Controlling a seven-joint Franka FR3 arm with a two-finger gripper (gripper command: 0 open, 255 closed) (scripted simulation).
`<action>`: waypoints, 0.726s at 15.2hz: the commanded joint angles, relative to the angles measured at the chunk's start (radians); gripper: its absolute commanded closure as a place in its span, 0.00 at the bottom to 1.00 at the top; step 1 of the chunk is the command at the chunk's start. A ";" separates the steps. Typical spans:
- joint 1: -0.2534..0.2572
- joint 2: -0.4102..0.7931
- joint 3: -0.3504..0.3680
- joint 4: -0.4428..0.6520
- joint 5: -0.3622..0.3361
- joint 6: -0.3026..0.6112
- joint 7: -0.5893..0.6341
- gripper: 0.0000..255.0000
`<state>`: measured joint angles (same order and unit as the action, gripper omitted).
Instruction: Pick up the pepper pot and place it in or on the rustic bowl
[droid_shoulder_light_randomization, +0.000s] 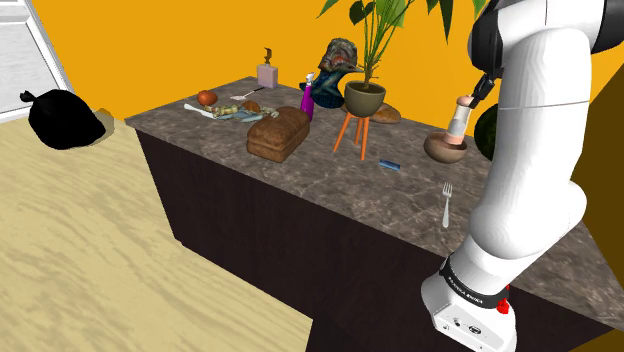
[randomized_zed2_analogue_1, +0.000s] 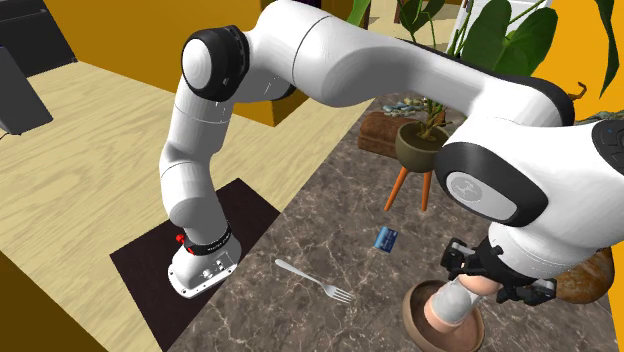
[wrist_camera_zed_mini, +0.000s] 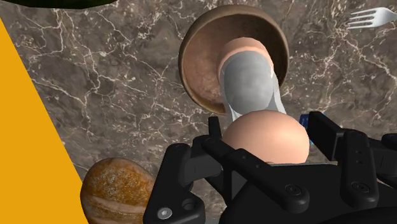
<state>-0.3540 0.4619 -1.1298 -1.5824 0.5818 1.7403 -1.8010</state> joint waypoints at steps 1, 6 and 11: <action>0.000 0.000 0.000 0.000 0.000 0.000 0.000 1.00; 0.000 0.000 0.000 0.000 0.000 0.000 0.000 0.00; -0.041 -0.012 -0.008 0.120 -0.019 -0.116 0.021 0.00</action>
<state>-0.3766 0.4423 -1.1432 -1.4974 0.5596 1.6521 -1.7845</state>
